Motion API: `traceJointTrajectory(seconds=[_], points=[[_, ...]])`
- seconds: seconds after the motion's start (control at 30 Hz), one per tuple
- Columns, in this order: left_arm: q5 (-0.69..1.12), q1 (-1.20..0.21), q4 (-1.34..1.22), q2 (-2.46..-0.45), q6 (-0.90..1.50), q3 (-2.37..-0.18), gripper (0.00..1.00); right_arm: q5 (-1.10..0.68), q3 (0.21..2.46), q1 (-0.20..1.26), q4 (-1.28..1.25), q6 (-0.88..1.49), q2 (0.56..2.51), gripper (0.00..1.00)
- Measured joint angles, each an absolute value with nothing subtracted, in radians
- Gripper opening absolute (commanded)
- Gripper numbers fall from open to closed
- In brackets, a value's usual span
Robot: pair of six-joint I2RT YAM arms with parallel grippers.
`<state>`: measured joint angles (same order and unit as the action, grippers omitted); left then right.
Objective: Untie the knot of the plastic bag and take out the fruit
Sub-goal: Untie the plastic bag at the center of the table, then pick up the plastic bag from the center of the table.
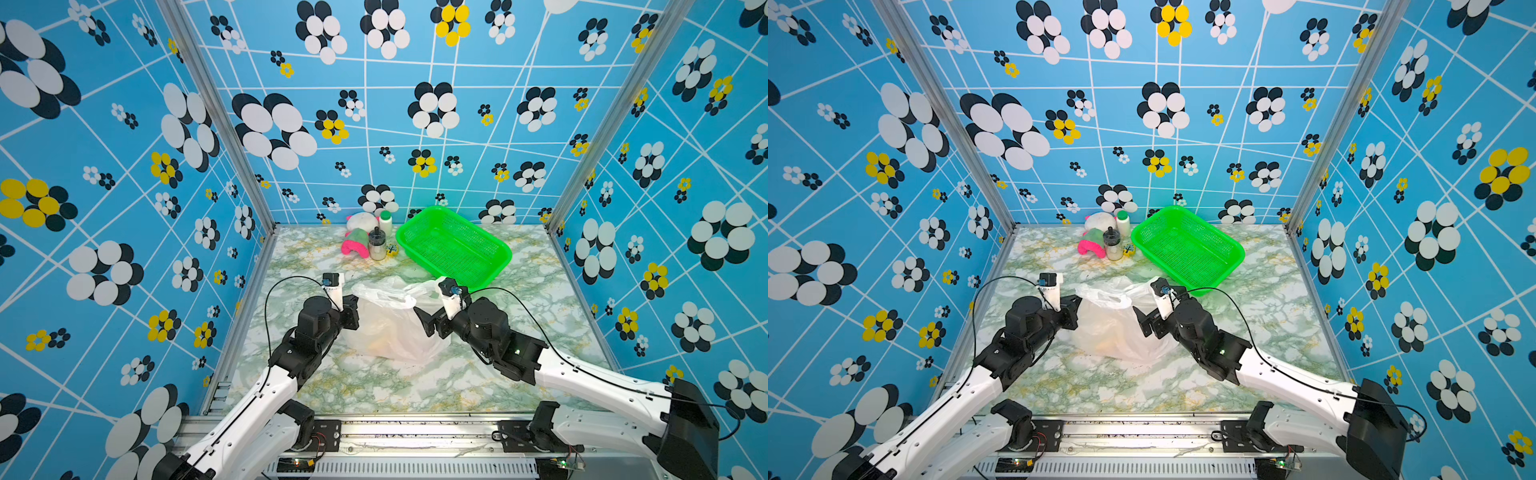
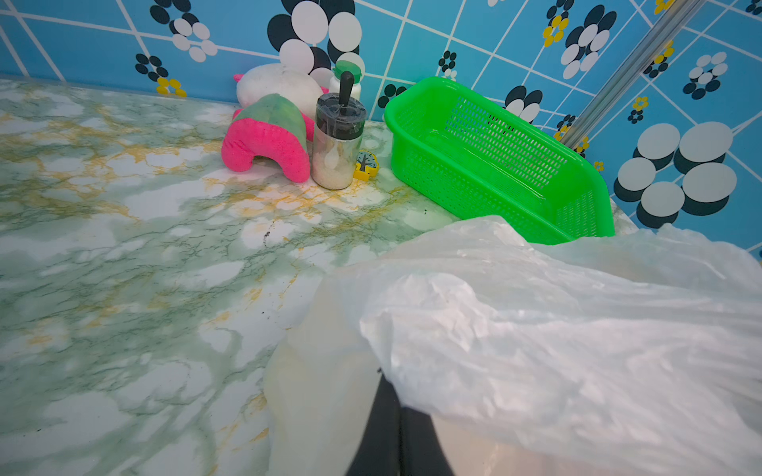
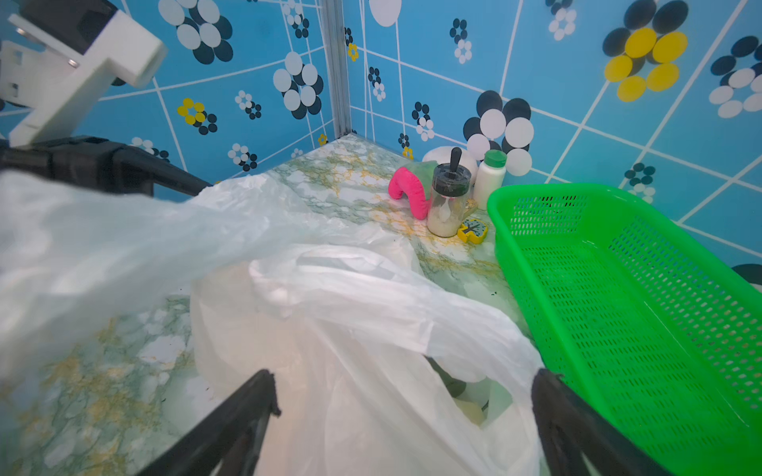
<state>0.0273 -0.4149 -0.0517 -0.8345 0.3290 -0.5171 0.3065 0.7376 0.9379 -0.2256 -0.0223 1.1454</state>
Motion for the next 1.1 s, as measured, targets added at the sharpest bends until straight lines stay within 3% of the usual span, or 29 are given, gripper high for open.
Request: traceJointTrajectory(seconds=[0.13,0.43,0.57,0.83,0.9,0.97,1.1], points=[[0.027,-0.415,-0.047,-0.834,0.329,-0.517,0.00,0.360,0.765,0.935,-0.236,-0.091,1.222,0.90],[0.027,-0.415,-0.025,-0.812,0.329,-0.517,0.00,0.380,0.773,0.825,-0.244,-0.120,1.295,0.87],[0.027,-0.419,-0.022,-0.797,0.329,-0.517,0.00,0.385,0.810,0.823,-0.244,-0.116,1.323,0.98],[0.027,-0.419,-0.021,-0.796,0.329,-0.517,0.00,0.434,0.898,0.793,-0.244,-0.115,1.365,0.99],[0.027,-0.419,-0.021,-0.796,0.328,-0.517,0.00,0.440,0.919,0.788,-0.243,-0.113,1.389,0.91],[0.027,-0.419,-0.021,-0.796,0.328,-0.517,0.00,0.440,0.931,0.788,-0.242,-0.111,1.406,0.75],[0.027,-0.419,-0.021,-0.796,0.328,-0.517,0.00,0.436,0.939,0.788,-0.236,-0.096,1.415,0.20]])
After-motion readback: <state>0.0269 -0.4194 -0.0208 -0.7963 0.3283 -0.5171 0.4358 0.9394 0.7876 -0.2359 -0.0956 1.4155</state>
